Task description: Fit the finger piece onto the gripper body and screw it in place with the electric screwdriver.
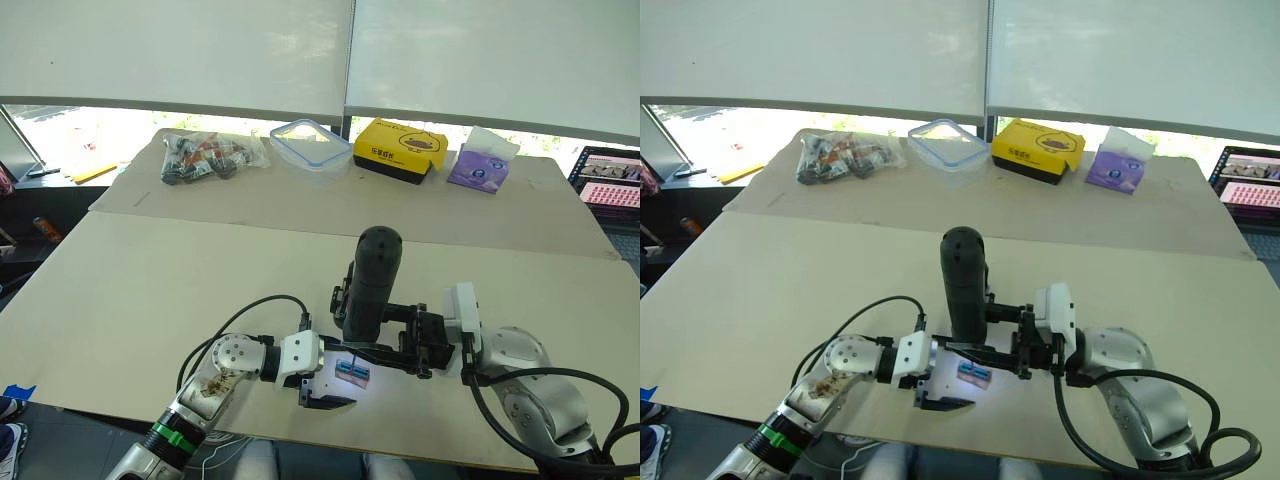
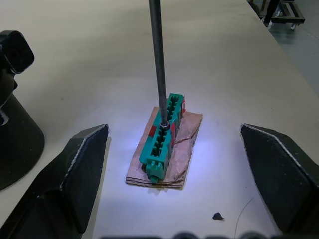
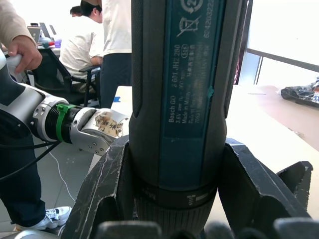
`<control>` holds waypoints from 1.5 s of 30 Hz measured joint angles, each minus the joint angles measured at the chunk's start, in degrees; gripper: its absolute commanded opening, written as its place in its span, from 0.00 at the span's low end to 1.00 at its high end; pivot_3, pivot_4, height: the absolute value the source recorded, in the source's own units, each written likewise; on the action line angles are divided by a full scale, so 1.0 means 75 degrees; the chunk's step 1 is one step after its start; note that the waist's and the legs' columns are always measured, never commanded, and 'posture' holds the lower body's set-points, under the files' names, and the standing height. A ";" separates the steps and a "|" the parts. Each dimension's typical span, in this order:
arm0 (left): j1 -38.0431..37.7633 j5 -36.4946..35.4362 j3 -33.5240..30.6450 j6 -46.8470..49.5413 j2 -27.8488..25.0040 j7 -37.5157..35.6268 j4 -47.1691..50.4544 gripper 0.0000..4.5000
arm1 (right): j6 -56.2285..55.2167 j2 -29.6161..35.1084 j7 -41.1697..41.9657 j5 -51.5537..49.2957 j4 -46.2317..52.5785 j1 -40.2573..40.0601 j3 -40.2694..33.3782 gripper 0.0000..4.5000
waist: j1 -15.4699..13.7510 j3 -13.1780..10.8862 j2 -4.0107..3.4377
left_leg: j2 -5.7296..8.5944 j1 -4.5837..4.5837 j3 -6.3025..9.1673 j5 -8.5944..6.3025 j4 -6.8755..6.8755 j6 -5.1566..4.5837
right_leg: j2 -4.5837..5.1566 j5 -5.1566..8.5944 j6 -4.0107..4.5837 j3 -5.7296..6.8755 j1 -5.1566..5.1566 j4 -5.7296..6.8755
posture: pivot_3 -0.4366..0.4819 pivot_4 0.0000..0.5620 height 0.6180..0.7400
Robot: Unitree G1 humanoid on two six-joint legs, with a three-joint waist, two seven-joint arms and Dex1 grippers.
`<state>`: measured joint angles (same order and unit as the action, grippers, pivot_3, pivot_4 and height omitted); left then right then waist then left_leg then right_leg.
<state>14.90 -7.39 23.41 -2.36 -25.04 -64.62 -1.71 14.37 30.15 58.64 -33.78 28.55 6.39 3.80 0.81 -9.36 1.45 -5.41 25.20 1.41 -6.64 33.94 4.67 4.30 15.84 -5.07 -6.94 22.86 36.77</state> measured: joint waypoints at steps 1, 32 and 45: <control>0.0000 0.0000 0.0000 0.0000 0.0001 0.0001 -0.0003 0.99 | 0.0003 0.0022 -0.0002 -0.0001 0.0001 0.0002 0.0001 0.43 | 0.0000 0.0001 0.0000 | 0.0000 -0.0001 -0.0001 0.0000 0.0000 0.0000 | 0.0000 0.0000 0.0000 0.0000 -0.0002 0.0000 | 0.48 0.27 1.00; 0.0078 -0.0212 -0.0175 0.0204 0.0064 0.0068 -0.0237 0.99 | -0.0105 0.0126 0.0023 0.0207 -0.0058 0.0280 0.0336 0.43 | 0.0025 0.0016 0.0000 | 0.0000 -0.0021 0.0001 -0.0014 0.0000 0.0022 | 0.0000 0.0000 0.0002 0.0001 -0.0018 -0.0003 | 0.48 0.27 1.00; 0.0061 -0.0597 -0.0681 0.0099 -0.0386 -0.0316 -0.0409 0.99 | -0.0172 0.0003 0.0151 -0.0250 -0.0060 0.0261 0.0146 0.43 | 0.0259 0.0012 0.0006 | 0.0000 -0.0020 0.0003 -0.0013 -0.0009 0.0020 | -0.0002 -0.0001 0.0004 -0.0004 -0.0002 0.0004 | 0.48 0.27 1.00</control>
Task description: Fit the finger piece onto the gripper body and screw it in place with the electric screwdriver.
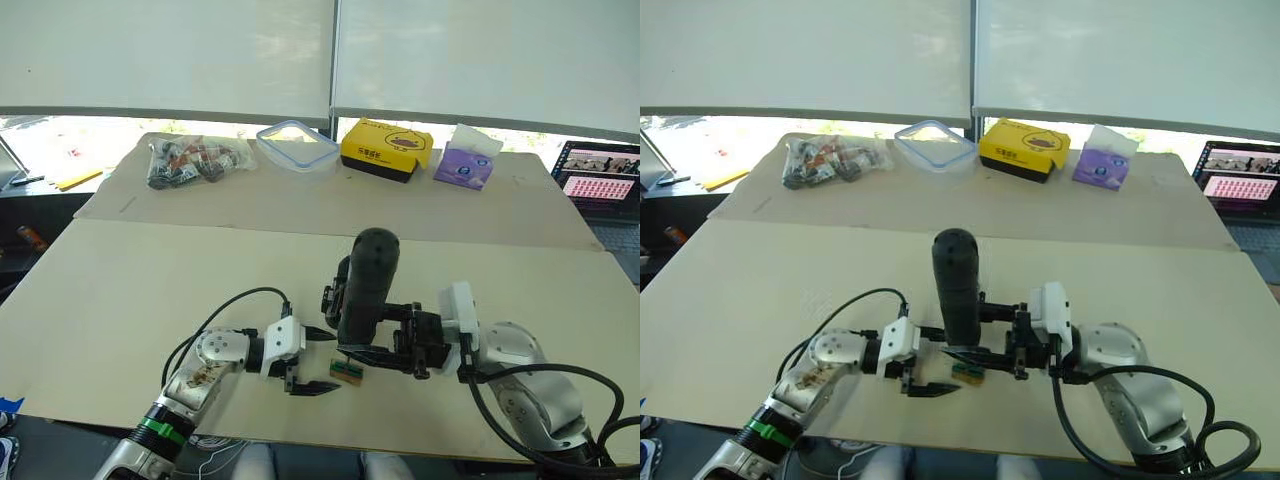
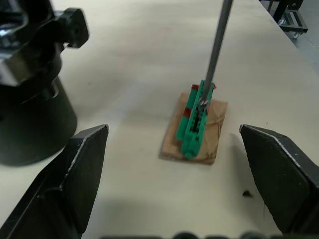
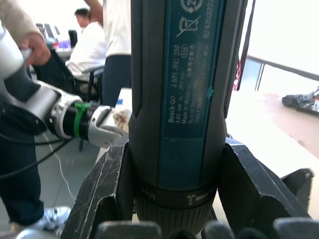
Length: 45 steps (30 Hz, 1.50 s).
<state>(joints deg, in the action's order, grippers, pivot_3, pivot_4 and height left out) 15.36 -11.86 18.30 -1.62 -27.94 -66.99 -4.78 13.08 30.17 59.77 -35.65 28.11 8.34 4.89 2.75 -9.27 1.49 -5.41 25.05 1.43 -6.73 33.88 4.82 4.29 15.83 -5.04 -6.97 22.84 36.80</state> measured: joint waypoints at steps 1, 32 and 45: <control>-0.0033 -0.0067 -0.0066 -0.0004 -0.0029 -0.0035 -0.0001 0.99 | 0.0000 0.0000 0.0001 -0.0066 0.0008 0.0002 -0.0026 0.43 | -0.0002 0.0000 0.0000 | 0.0000 0.0002 0.0000 0.0000 0.0000 0.0000 | 0.0000 0.0000 0.0000 0.0000 0.0002 0.0000 | 0.48 0.27 1.00; 0.0028 -0.2612 -0.2659 0.1975 -0.0803 0.0668 0.1896 0.99 | 0.1589 0.1043 -0.1165 -0.2797 0.0616 0.2125 -0.1771 0.43 | -0.0029 -0.0052 0.0047 | 0.0000 0.0046 -0.0002 0.0012 -0.0007 -0.0020 | 0.0000 0.0000 0.0000 -0.0003 0.0042 -0.0006 | 0.48 0.27 1.00; 0.0313 -0.0830 -0.1263 0.1170 0.0118 0.0967 0.0423 0.99 | 0.2032 0.0854 -0.1500 -0.2939 0.0347 0.3012 -0.1637 0.43 | -0.0056 -0.0056 0.0054 | 0.0000 0.0066 0.0000 0.0013 -0.0004 -0.0021 | -0.0001 -0.0002 -0.0002 0.0000 0.0049 -0.0007 | 0.48 0.27 1.00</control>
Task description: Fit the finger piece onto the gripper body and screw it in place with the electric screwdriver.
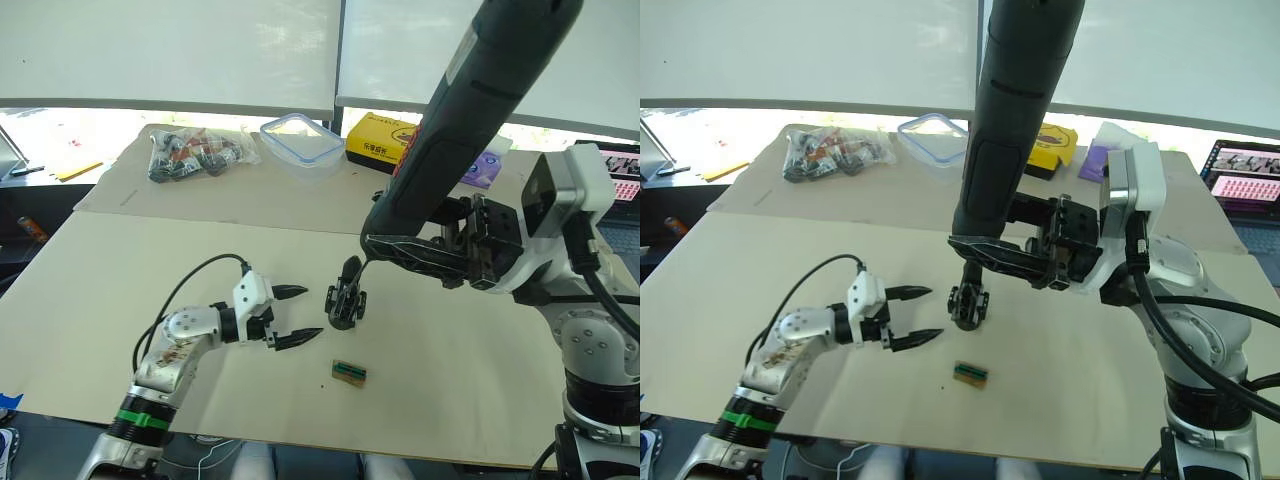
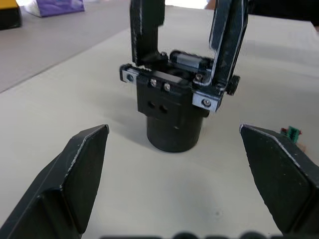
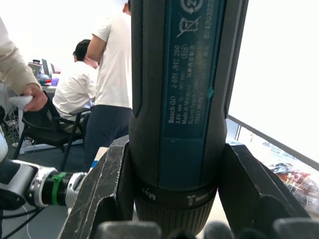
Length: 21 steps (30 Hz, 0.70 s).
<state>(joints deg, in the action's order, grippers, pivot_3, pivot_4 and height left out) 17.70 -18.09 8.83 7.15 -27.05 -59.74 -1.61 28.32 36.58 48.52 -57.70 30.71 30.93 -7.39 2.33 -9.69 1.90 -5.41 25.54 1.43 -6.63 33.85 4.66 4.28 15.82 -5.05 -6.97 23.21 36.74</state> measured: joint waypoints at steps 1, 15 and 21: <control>0.0041 0.0098 0.0101 -0.0093 0.0097 0.0041 -0.0149 0.99 | 0.0021 -0.0005 0.0002 0.0000 -0.0007 0.0016 0.0005 0.43 | -0.0003 0.0000 0.0000 | 0.0000 0.0001 0.0000 0.0000 0.0000 0.0000 | 0.0000 0.0000 -0.0001 0.0000 0.0000 0.0000 | 0.48 0.27 1.00; 0.0841 0.1176 0.0663 -0.0445 0.1263 0.0699 -0.1630 0.99 | 0.0223 -0.0009 0.0020 0.0000 -0.0062 0.0118 0.0028 0.43 | -0.0023 0.0000 0.0000 | 0.0000 0.0003 0.0002 0.0000 0.0001 -0.0001 | -0.0003 -0.0026 -0.0047 0.0001 0.0000 0.0001 | 0.48 0.27 1.00; 0.0975 0.1321 0.0680 -0.0444 0.1482 0.0888 -0.1791 0.99 | 0.0277 -0.0010 0.0018 0.0001 -0.0034 0.0117 0.0028 0.43 | -0.0022 0.0000 0.0000 | 0.0000 0.0003 0.0005 0.0001 0.0000 -0.0001 | -0.0004 -0.0028 -0.0050 0.0002 0.0001 0.0003 | 0.48 0.27 1.00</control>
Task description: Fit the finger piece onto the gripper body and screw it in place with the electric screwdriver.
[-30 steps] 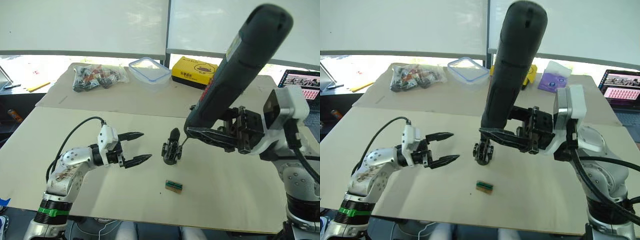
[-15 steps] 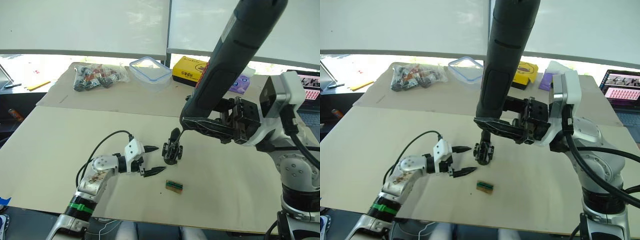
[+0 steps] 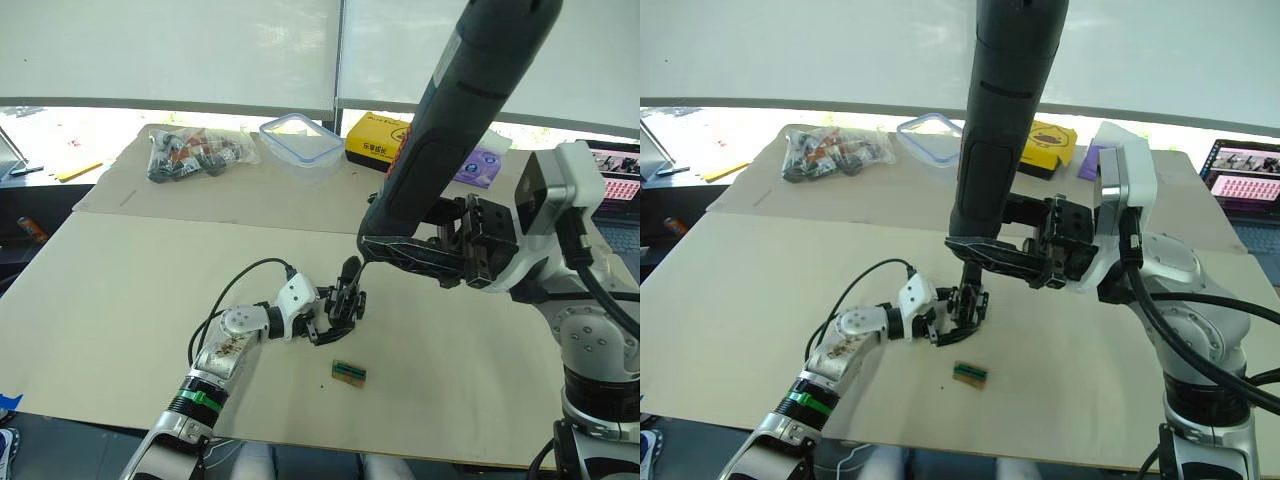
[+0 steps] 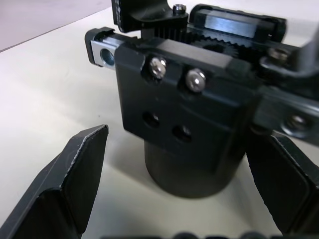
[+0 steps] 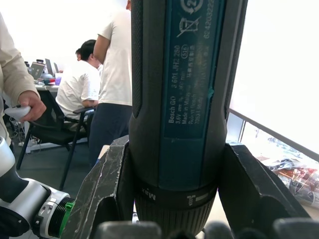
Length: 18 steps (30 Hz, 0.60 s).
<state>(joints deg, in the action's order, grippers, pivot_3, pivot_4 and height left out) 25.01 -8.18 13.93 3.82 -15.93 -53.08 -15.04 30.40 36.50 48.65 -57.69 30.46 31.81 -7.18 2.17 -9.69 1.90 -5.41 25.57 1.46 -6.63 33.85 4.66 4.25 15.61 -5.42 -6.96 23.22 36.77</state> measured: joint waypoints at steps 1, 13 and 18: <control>0.0012 0.0020 0.0007 0.0006 0.0000 -0.0008 -0.0005 0.94 | 0.0000 -0.0002 0.0000 0.0000 0.0001 0.0000 0.0000 0.43 | -0.0002 0.0000 0.0000 | 0.0000 0.0000 0.0000 0.0000 0.0000 0.0000 | 0.0000 0.0000 0.0000 0.0000 0.0000 0.0000 | 0.48 0.27 1.00; 0.0385 -0.0064 0.0098 -0.0286 -0.0141 -0.0916 -0.0531 0.51 | 0.0042 0.0004 0.0013 -0.0059 0.0047 -0.0045 -0.0003 0.43 | -0.0001 0.0000 0.0000 | 0.0000 0.0000 0.0001 0.0000 -0.0001 0.0000 | 0.0000 0.0001 -0.0001 0.0001 -0.0001 -0.0001 | 0.48 0.27 1.00; 0.0817 -0.0190 0.0113 -0.0684 -0.0299 -0.2025 -0.1233 0.51 | 0.0248 0.0050 0.0046 -0.0309 0.0103 -0.0082 -0.0005 0.43 | 0.0012 0.0000 0.0000 | 0.0000 0.0002 0.0001 0.0000 -0.0002 0.0000 | 0.0000 0.0001 0.0001 0.0002 0.0000 -0.0002 | 0.48 0.27 1.00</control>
<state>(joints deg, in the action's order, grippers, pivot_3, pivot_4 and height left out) 31.14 -9.60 14.77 -1.31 -18.18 -68.27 -24.29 32.26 36.88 49.00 -60.01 31.23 31.19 -7.22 2.26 -9.69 1.90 -5.40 25.58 1.47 -6.63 33.83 4.65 4.25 15.62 -5.42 -6.94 23.22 36.75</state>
